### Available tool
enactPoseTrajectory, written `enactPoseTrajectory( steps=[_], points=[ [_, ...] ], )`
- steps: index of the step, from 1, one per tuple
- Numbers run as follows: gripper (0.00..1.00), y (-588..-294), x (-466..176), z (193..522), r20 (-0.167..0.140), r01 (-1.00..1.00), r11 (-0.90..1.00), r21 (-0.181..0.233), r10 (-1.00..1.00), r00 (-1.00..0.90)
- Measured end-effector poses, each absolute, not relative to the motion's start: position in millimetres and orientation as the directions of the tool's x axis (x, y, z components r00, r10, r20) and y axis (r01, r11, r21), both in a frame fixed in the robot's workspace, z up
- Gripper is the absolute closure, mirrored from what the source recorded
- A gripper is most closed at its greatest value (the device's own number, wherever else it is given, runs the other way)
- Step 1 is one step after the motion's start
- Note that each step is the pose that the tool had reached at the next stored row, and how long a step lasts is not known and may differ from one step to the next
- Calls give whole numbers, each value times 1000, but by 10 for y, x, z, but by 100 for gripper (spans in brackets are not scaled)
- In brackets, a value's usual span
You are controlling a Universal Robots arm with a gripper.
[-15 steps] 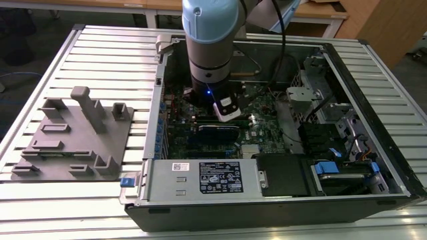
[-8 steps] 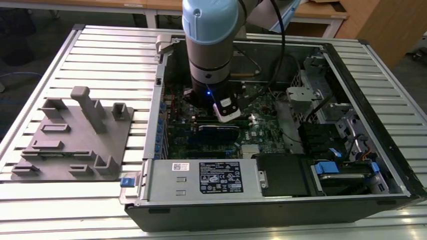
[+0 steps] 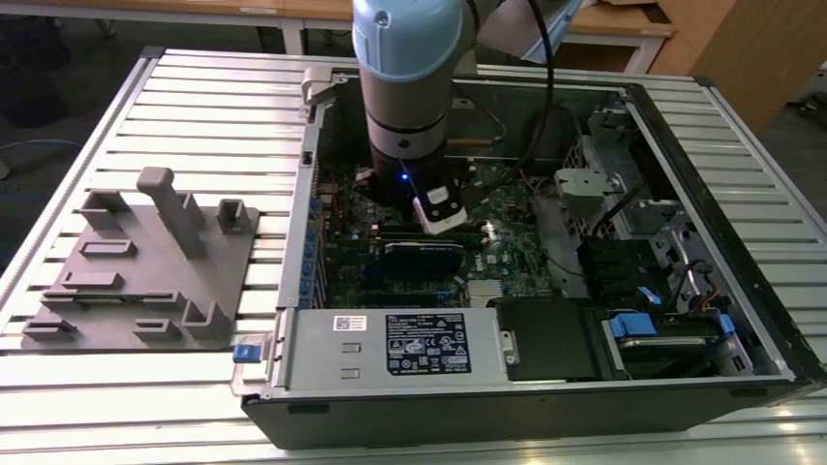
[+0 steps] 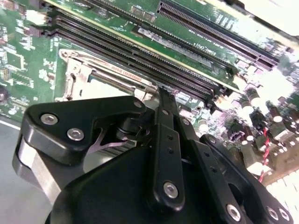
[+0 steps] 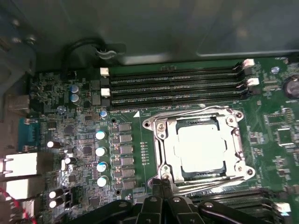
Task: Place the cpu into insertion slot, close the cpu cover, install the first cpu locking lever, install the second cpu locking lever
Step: 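Install the second cpu locking lever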
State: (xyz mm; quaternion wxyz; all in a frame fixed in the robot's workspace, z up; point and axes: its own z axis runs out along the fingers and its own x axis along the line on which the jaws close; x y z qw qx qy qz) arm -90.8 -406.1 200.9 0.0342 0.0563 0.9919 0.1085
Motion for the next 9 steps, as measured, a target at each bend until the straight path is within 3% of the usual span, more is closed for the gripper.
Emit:
enactPoseTrajectory(
  steps=[9],
  points=[
    [90, -4152, -908, 2025, -55, 104, 970, 218, 119, -991]
  ],
)
